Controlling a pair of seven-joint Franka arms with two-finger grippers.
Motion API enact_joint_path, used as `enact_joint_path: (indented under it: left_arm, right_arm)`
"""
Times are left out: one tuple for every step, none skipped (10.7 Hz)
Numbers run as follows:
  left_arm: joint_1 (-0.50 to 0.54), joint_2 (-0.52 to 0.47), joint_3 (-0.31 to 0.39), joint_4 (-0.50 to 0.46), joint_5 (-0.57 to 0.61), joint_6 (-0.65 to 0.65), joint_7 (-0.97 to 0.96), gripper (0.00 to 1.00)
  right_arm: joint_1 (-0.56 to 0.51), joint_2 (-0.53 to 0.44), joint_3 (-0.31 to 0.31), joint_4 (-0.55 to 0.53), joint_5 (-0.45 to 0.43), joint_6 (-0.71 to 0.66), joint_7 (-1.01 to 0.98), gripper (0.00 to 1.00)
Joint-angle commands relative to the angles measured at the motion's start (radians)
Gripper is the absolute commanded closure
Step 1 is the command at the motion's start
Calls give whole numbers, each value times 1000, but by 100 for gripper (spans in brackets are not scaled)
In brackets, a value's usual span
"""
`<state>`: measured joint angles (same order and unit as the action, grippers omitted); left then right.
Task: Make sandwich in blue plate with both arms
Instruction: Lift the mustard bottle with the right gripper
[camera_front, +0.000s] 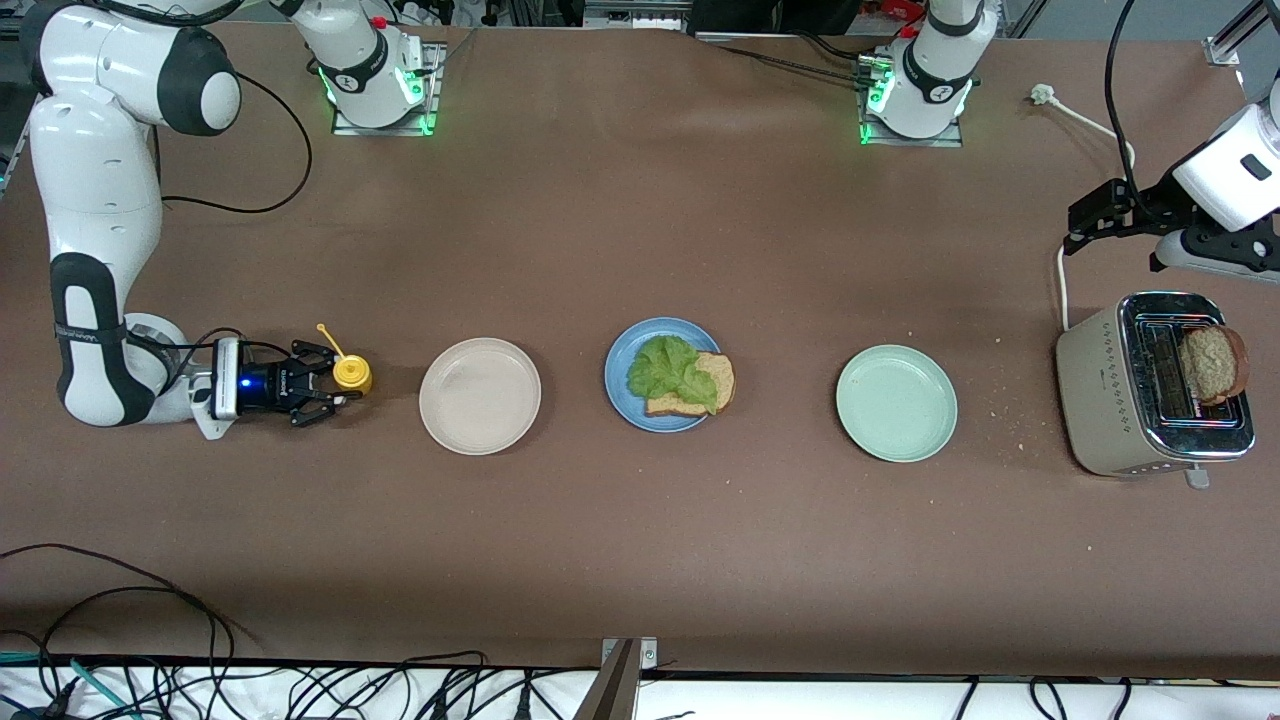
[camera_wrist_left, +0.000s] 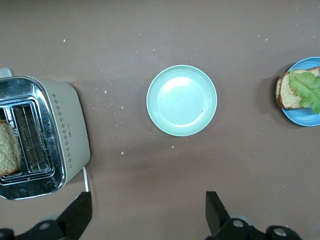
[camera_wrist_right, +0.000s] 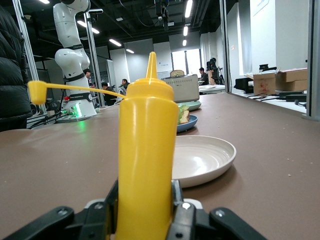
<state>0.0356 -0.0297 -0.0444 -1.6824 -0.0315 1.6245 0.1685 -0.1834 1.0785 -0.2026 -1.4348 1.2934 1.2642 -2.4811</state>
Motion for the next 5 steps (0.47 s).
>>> enact_joint_path:
  left_arm:
    - [12,-1,-3,21,-21,-23,17,0]
    - [12,1,-3,21,-21,-25,17,0]
    - [12,1,-3,21,-21,-23,17,0]
    - [12,1,-3,21,-21,-23,17,0]
    - [12,1,-3,21,-24,-23,16,0]
  right_arm:
    - [-1,-6,3,28,15,3,69,100]
    - [-1,-17,2,33,12,3,106,100]
    - [2,-35,-4,49,6,3,167,100]
    - [4,-51,-9,88,-24,1,247,100]
    - [4,-81,-8,115,-61,4,333,100]
